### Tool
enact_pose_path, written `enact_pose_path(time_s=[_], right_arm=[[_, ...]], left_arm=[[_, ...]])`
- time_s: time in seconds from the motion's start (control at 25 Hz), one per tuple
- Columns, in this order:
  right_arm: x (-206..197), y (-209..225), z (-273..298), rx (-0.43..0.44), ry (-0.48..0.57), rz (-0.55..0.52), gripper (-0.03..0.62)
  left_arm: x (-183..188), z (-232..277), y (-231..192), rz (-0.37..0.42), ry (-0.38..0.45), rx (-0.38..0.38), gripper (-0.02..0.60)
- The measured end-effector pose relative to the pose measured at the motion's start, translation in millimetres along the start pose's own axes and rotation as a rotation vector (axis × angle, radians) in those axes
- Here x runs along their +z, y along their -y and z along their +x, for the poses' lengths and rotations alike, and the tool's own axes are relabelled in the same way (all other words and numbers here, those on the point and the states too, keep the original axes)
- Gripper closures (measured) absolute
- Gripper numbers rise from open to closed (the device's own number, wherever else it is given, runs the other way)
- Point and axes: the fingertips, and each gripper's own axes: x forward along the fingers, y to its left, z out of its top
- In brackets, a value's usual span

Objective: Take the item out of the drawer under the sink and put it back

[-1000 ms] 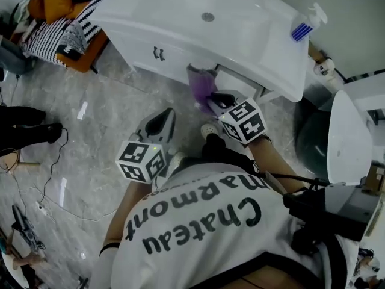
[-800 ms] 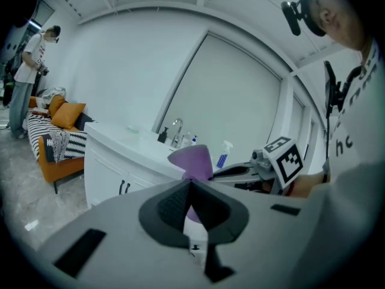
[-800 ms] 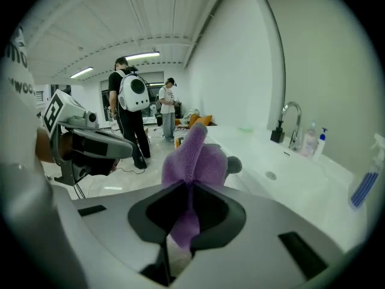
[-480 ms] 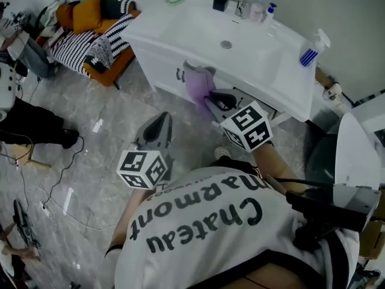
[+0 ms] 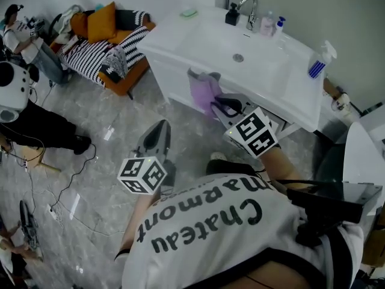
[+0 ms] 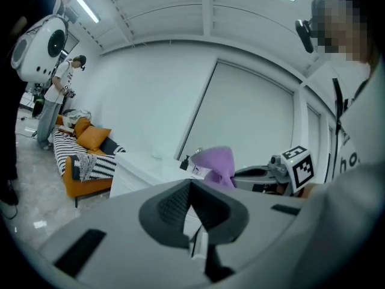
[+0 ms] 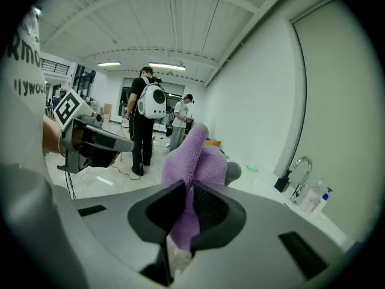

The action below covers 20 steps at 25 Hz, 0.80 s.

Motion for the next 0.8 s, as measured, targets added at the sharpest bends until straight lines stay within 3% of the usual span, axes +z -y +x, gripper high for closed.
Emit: enact_pose_path(time_s=[0.44,0.8], right_arm=[[1,32,26,-0.035,-0.003,0.026,0.542],[-10,94,69,-0.083,-0.026,0.078,0.542]], left_arm=[[20,27,-13,0.050,0.018,-0.039,0.572],[33,99,-35,0.077,-0.045,-0.102,0.572]])
